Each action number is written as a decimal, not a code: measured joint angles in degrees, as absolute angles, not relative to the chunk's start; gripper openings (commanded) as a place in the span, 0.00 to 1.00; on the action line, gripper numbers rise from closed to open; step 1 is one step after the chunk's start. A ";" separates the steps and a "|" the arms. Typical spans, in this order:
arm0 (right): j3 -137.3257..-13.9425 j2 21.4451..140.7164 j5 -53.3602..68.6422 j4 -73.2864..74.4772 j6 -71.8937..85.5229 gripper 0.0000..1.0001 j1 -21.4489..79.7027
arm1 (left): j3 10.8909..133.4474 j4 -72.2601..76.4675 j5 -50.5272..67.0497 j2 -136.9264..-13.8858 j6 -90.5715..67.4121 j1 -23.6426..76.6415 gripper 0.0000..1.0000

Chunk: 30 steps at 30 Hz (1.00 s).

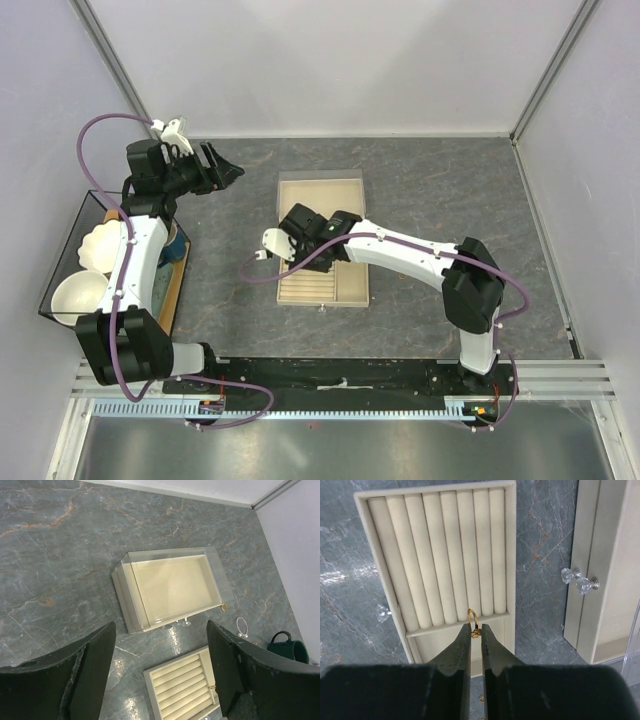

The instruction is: Organize the mixed jewelry

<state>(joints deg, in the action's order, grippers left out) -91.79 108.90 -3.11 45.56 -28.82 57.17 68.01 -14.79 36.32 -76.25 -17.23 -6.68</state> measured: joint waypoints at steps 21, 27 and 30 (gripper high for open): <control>-89.58 112.84 -5.43 46.61 -30.85 0.00 59.90 | 68.73 -15.38 35.51 -76.25 -15.38 -6.68 0.80; -88.14 113.16 -5.39 46.48 -30.83 0.00 60.03 | 68.73 -15.38 35.53 -76.25 -15.38 -6.68 0.79; -87.74 113.36 -5.39 46.30 -30.79 0.00 60.14 | 68.73 -15.38 35.55 -76.25 -15.35 -6.68 0.79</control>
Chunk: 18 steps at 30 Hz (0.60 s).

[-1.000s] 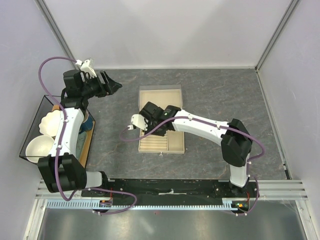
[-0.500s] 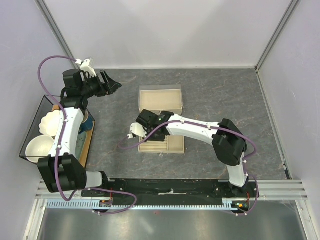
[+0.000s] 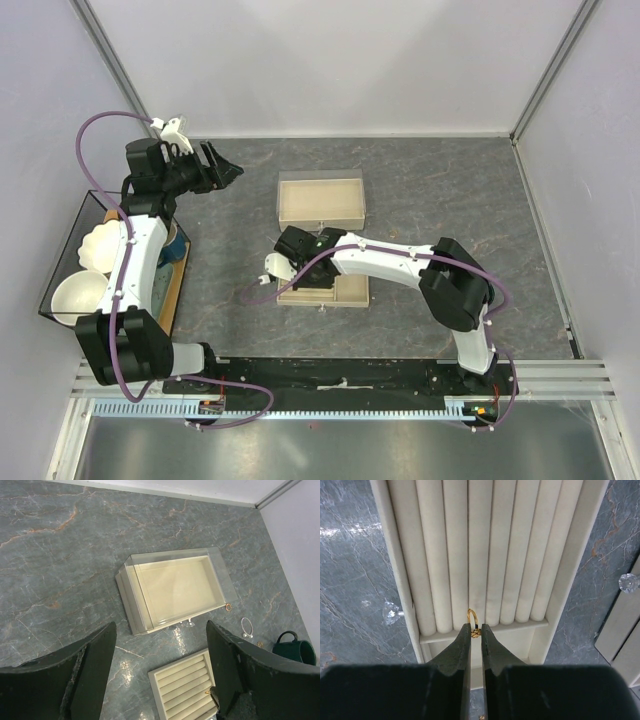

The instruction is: Organize the mixed jewelry

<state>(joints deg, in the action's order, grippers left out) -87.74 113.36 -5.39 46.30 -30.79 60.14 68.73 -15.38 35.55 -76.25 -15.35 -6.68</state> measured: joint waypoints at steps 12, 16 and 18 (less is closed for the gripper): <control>-87.55 114.63 -5.43 44.71 -30.72 0.00 60.16 | 68.73 -15.35 35.68 -76.23 -15.35 -6.68 0.79; -87.55 115.28 -5.43 44.40 -30.72 0.00 60.16 | 68.73 -15.33 35.88 -76.23 -15.35 -6.68 0.79; -87.55 115.33 -5.43 44.25 -30.70 0.00 60.16 | 68.71 -15.33 35.97 -76.23 -15.35 -6.68 0.79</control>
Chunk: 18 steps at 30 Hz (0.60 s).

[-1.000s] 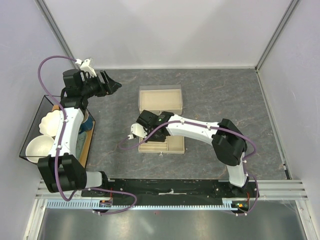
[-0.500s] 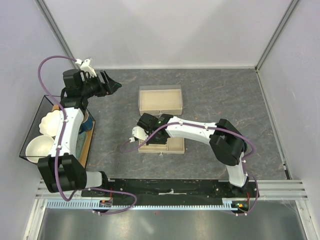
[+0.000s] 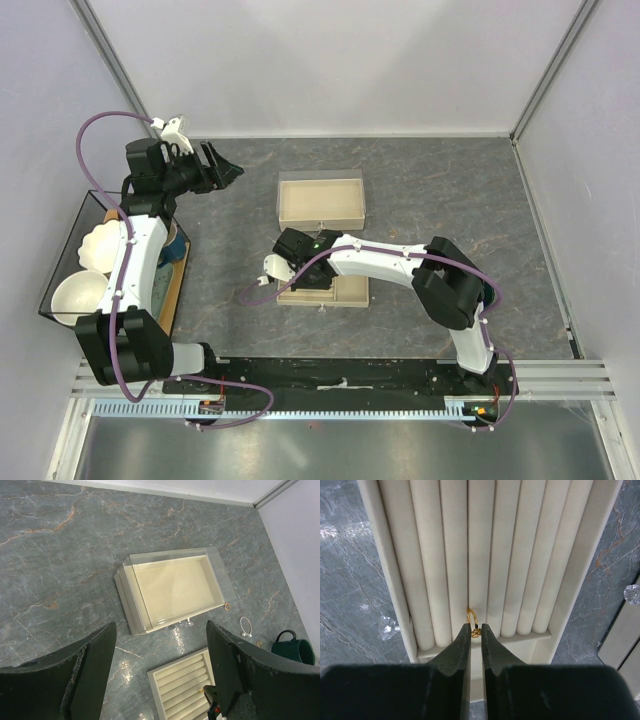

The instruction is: Organize the mixed jewelry

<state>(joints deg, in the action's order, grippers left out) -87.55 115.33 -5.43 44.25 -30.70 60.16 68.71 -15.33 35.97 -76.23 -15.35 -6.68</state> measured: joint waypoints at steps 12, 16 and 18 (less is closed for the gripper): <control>-87.55 115.37 -5.34 43.72 -30.74 0.00 60.29 | 68.55 -15.29 36.10 -76.23 -15.38 -6.68 0.79; -87.53 115.42 -5.48 43.16 -30.87 0.00 60.58 | 68.49 -15.31 36.14 -76.23 -15.38 -6.68 0.79; -87.42 115.57 -5.58 42.70 -30.96 0.00 60.75 | 68.49 -15.29 36.16 -76.23 -15.38 -6.68 0.79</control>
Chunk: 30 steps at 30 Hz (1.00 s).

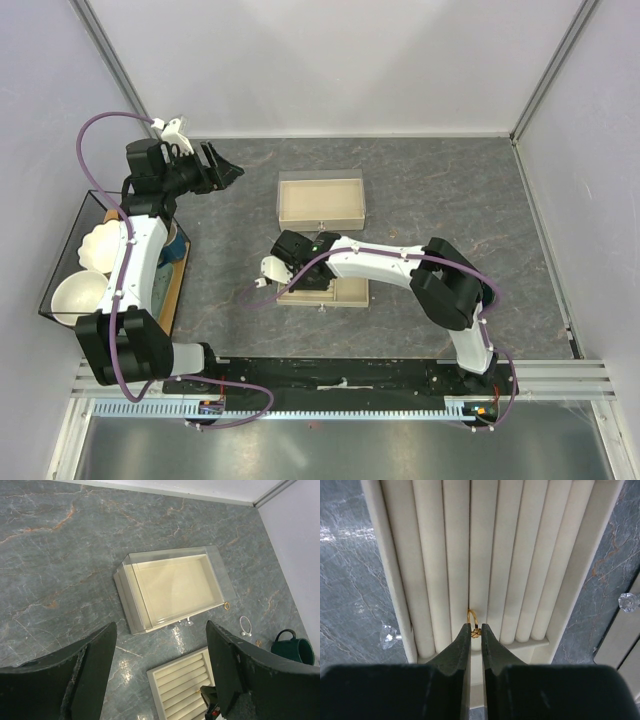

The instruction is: Organize the mixed jewelry

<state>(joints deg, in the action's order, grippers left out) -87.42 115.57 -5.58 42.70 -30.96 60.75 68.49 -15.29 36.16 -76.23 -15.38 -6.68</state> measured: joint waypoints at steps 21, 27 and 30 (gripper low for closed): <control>-87.00 116.86 -7.44 41.34 -31.79 0.27 61.41 | 68.07 -15.25 36.60 -76.23 -15.38 -6.81 0.79; -87.00 116.84 -7.66 41.41 -31.79 0.31 61.60 | 68.01 -14.94 36.73 -76.23 -15.38 -6.81 0.79; -87.02 116.75 -7.79 41.50 -31.75 0.32 61.65 | 67.90 -14.85 37.06 -76.23 -15.38 -6.98 0.79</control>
